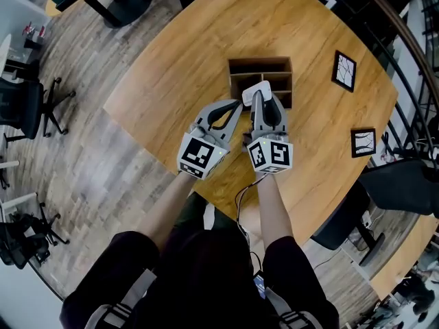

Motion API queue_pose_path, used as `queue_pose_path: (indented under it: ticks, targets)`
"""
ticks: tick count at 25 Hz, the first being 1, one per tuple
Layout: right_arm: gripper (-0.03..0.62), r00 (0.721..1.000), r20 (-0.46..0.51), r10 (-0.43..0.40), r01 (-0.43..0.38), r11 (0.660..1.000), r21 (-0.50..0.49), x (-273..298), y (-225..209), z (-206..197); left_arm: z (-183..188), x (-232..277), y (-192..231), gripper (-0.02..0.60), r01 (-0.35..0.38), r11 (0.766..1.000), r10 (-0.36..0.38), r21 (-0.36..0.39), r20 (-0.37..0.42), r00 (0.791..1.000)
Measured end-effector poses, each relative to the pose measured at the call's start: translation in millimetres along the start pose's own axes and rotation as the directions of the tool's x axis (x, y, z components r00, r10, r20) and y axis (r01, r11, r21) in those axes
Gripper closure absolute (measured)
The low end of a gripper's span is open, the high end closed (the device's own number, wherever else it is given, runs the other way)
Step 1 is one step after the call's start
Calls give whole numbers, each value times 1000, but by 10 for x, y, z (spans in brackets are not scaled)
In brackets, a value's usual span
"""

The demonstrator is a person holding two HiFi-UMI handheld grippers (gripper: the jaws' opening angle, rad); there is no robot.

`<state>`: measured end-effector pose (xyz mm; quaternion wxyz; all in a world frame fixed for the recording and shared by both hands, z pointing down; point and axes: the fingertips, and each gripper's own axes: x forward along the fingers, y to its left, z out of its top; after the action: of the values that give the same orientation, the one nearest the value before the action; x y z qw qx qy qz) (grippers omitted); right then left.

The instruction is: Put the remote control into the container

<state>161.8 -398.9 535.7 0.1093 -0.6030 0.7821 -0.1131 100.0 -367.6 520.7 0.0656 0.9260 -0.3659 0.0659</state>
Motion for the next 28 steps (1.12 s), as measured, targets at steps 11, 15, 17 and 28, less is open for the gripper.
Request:
queue_pose_path:
  ticks: [11,15,17,28]
  targets:
    - [491,989,-119,-86,79,995,-63,-34,-174,-384,-89,-56,48,569,-16,1000,16,-17,-18,1000]
    - [484,990,-107,-89,81,994,-78,-55,-184,-318,-110,-65,13,569,-11,1000,11,-17,-22,1000]
    - [469,991,-89,-100,91,991,-95,-84,-192,-230,-99,-72,-17,569,-6,1000,6,-17,-20,1000]
    - [464,999,1,-48,48,992,-121,-550,261,779,534,-321,-246,569,22,1000,-22,9,41,999]
